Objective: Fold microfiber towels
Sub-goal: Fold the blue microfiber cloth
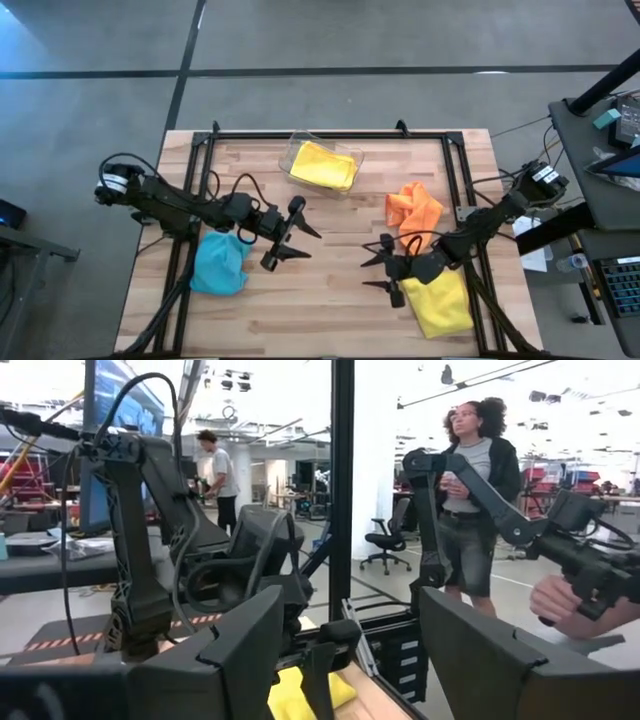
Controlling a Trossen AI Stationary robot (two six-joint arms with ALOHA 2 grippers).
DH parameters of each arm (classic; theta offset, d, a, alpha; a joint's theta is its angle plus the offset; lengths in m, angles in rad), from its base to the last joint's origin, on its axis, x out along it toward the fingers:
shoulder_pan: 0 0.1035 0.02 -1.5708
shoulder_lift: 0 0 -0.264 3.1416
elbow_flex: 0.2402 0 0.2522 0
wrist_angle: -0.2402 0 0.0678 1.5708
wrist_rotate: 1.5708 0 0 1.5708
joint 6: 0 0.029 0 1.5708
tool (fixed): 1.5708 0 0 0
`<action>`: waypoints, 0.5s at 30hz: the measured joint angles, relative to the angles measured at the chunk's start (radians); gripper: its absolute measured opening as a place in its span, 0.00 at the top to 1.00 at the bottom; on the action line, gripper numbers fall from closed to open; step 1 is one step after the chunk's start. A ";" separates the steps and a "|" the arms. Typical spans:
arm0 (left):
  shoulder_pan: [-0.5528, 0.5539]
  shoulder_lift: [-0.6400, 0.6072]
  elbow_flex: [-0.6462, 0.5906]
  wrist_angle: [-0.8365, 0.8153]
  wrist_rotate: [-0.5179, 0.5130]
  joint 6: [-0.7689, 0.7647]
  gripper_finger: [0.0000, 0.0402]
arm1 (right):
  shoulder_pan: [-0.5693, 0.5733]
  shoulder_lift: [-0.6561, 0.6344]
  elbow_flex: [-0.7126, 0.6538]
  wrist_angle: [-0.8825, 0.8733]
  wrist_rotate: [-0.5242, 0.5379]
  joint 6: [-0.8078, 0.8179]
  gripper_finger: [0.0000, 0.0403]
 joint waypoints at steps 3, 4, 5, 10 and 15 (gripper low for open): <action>0.000 0.000 -0.005 -0.001 0.000 0.021 0.45 | -0.014 0.000 0.000 -0.005 0.000 -0.011 0.49; 0.000 0.000 -0.005 -0.001 0.000 0.042 0.45 | -0.019 0.000 0.000 -0.011 0.000 -0.012 0.49; 0.000 0.000 -0.006 -0.001 0.000 0.050 0.45 | -0.024 0.000 0.000 -0.016 0.000 -0.011 0.49; 0.000 -0.001 0.009 -0.062 -0.042 0.018 0.45 | -0.048 0.000 0.000 -0.020 0.000 -0.004 0.49; 0.000 -0.051 0.131 -0.469 -0.237 0.030 0.45 | -0.049 0.000 0.000 -0.022 0.000 0.024 0.49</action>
